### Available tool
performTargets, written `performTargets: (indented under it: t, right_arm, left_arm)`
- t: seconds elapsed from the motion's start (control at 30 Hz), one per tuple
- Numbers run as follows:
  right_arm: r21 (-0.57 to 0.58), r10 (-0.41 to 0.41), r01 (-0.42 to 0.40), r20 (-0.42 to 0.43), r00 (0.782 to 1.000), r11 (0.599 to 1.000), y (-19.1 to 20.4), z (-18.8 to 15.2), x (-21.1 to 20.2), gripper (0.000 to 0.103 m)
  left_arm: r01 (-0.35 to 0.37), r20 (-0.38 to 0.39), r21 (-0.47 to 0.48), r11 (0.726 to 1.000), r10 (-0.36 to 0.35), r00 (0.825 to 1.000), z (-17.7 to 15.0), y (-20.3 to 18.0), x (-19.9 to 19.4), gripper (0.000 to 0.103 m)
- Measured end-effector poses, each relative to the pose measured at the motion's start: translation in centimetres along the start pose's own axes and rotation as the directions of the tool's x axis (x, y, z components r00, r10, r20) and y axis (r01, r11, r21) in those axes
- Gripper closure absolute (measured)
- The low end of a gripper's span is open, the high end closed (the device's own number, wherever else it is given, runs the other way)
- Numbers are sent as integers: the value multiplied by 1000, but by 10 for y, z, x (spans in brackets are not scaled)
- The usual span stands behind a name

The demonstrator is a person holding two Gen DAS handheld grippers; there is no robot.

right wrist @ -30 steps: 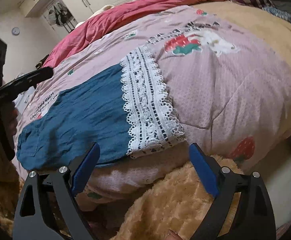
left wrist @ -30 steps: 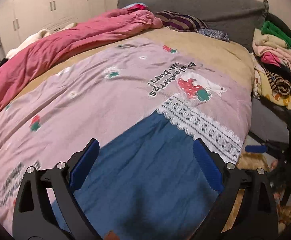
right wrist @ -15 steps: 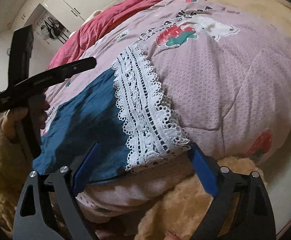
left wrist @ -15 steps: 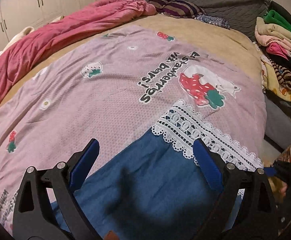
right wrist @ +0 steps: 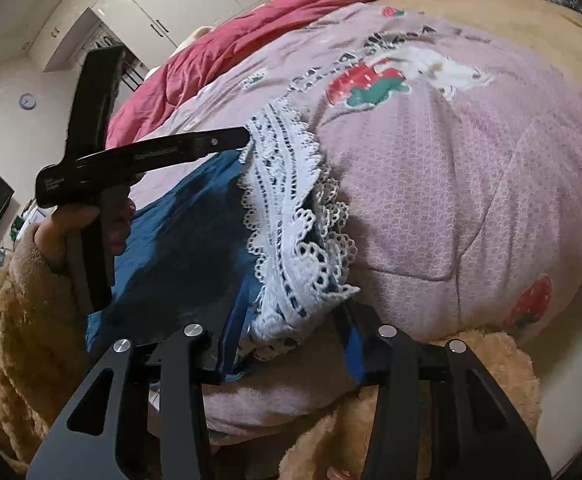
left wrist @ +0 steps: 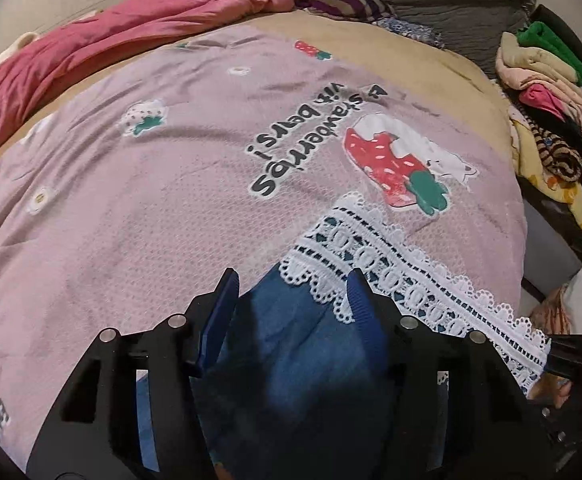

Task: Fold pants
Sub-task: 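Grasp the lace-trimmed leg hem with the right tool while the left tool grasps it too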

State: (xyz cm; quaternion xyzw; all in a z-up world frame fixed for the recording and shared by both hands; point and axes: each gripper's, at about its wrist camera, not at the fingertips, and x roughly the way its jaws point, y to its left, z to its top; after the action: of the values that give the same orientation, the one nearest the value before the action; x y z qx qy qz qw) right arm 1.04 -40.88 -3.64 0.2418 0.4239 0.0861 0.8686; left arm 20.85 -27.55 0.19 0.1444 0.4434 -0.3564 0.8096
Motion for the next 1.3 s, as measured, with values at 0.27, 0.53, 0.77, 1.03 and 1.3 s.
performTargets:
  t: [0.27,0.53,0.77,1.03,1.3]
  right_arm:
    - [-7,19,-19,14,1000,1000,2,7,4,74]
    - [-17,17,-17,-7,1000,1000,2,8,10,59]
    - [-41,19,-19,-4,1000,999,10,9,16,45]
    - [-106,-19,21,21,1000,994,19,9,12,81]
    - [-172,-13,24,68,998,985,37,12,-7,83]
  left_arm:
    - [85,-31,9,996,-85,996,4,1,16,54]
    - [170,-78,9,985,-169,982,2,6,34,54]
    - [194,-103,41,980,-189,977,2,1,35,63]
    - [116,-119,123,986,-101,988,2,-16,30,83]
    - [110,-62,103,989,-104,993,1,-14,3,94]
